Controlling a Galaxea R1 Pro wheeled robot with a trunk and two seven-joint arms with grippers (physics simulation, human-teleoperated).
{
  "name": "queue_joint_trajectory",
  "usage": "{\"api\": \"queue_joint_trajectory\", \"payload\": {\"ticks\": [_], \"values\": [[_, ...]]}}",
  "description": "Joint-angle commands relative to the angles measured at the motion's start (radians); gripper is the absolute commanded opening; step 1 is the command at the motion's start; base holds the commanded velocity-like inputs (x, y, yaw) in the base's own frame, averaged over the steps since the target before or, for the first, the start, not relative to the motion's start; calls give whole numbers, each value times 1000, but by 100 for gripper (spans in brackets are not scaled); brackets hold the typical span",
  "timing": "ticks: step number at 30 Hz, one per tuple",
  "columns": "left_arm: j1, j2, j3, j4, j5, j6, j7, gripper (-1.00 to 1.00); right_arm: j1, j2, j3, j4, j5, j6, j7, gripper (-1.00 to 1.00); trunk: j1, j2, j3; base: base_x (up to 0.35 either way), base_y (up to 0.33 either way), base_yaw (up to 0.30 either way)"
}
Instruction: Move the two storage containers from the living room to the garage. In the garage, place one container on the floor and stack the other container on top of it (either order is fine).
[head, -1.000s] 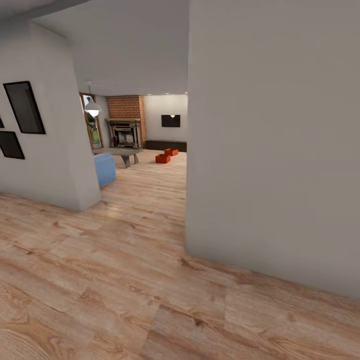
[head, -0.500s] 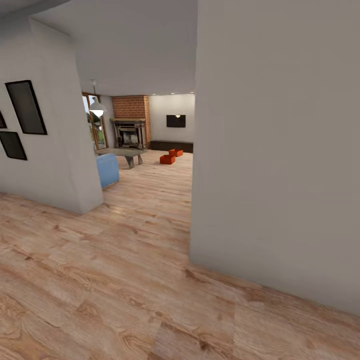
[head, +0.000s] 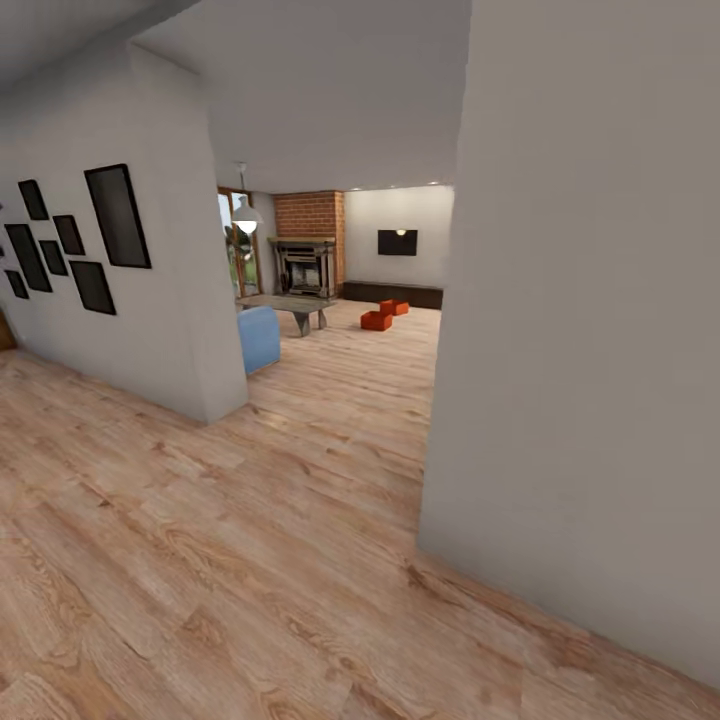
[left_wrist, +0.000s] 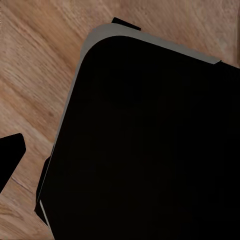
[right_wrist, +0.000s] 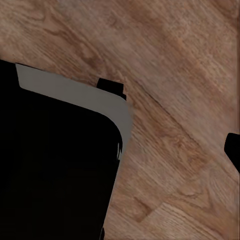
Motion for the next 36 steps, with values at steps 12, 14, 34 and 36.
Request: {"api": "queue_joint_trajectory", "payload": {"ticks": [12,14,34,36], "values": [[0,0,0,1,2,-2,1,100,-1,0,4,3,-13,-14,6,100,1,0,-1,325,0,298],[0,0,0,1,2,-2,1,100,-1,0,4,3,-13,-14,6,100,1,0,-1,325,0,300],[0,0,0,1,2,5,1,100,-1,1,8,2,-11,-13,4,100,1,0,-1,325,0,193],[0,0,0,1,2,5,1,100,-1,1,11,2,-10,-13,4,100,1,0,-1,325,0,11]]}}
